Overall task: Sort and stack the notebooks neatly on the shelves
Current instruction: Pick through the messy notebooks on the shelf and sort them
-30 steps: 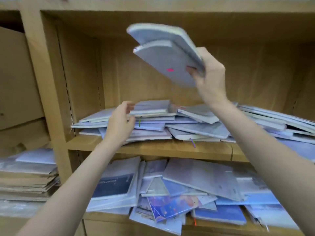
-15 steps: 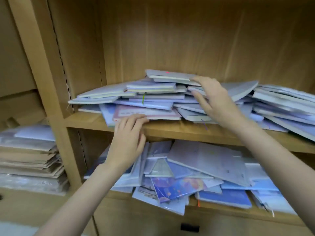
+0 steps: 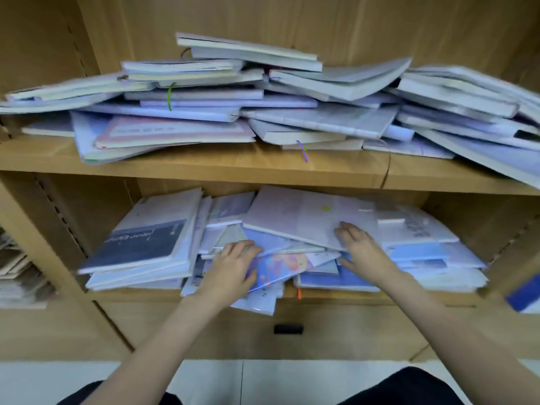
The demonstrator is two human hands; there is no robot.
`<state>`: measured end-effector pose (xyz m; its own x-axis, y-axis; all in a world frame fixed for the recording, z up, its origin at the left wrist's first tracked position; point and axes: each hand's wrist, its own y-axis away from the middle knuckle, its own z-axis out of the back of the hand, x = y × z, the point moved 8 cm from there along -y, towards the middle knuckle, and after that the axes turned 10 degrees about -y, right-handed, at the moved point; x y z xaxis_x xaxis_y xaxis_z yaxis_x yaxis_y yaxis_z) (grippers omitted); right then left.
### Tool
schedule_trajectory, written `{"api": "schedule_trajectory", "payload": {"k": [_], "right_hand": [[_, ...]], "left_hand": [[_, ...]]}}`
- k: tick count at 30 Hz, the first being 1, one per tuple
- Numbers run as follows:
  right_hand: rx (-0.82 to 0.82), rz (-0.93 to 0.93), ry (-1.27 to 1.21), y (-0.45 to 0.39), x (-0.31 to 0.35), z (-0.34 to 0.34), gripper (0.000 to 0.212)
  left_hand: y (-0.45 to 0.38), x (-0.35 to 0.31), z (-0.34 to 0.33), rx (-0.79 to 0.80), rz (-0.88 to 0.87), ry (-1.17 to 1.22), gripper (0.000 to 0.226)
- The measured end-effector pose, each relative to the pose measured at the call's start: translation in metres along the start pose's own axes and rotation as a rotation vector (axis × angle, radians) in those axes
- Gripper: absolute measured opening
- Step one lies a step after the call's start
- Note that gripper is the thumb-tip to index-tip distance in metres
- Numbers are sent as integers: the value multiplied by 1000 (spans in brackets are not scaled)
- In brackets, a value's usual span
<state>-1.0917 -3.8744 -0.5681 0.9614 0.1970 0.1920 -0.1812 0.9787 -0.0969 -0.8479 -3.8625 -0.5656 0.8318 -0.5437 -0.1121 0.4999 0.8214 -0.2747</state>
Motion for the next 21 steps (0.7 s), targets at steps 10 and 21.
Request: {"api": "schedule_trajectory", "payload": {"k": [10, 21], "right_hand": [[-117, 49, 145, -19, 23, 4, 63], [-198, 127, 183, 45, -39, 44, 76]], "left_hand": [[-5, 6, -23, 63, 40, 40, 52], [-13, -14, 2, -141, -45, -50, 63]]}}
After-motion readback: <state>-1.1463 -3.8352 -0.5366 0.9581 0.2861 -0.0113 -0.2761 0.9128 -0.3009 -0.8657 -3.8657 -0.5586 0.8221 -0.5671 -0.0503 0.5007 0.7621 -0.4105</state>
